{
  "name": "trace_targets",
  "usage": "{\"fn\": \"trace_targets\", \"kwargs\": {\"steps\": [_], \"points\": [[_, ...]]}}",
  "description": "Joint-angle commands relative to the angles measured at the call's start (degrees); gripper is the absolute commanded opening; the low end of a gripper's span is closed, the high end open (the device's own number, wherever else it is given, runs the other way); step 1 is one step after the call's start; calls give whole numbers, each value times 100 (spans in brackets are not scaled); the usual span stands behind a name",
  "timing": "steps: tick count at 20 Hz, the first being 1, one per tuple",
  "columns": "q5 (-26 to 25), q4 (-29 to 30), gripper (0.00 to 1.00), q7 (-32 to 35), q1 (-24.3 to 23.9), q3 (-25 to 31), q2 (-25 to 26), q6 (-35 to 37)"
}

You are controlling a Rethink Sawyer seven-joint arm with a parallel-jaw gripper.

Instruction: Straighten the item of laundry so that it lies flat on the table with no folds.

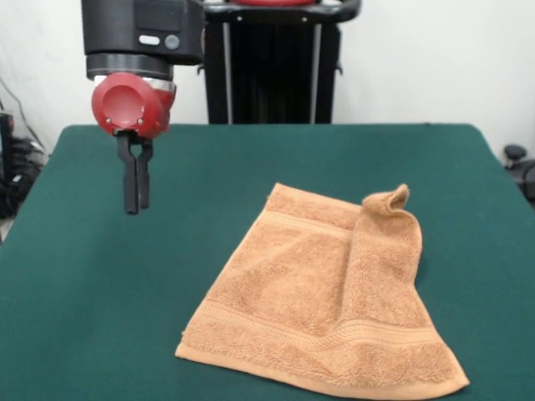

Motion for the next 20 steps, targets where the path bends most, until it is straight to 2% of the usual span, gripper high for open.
{"fn": "trace_targets", "kwargs": {"steps": [1, 8, 11, 14, 20], "points": [[298, -278, 100, -1884, -683, 1125, 157, 3226], [-108, -282, 100, -1575, -536, 1051, 79, 3075], [-484, -416, 100, -1459, -304, 877, -8, 3063], [-1065, -612, 100, -1390, 2, 585, -39, 2949], [-1636, -922, 100, -1288, 272, 442, -14, 2968]]}}
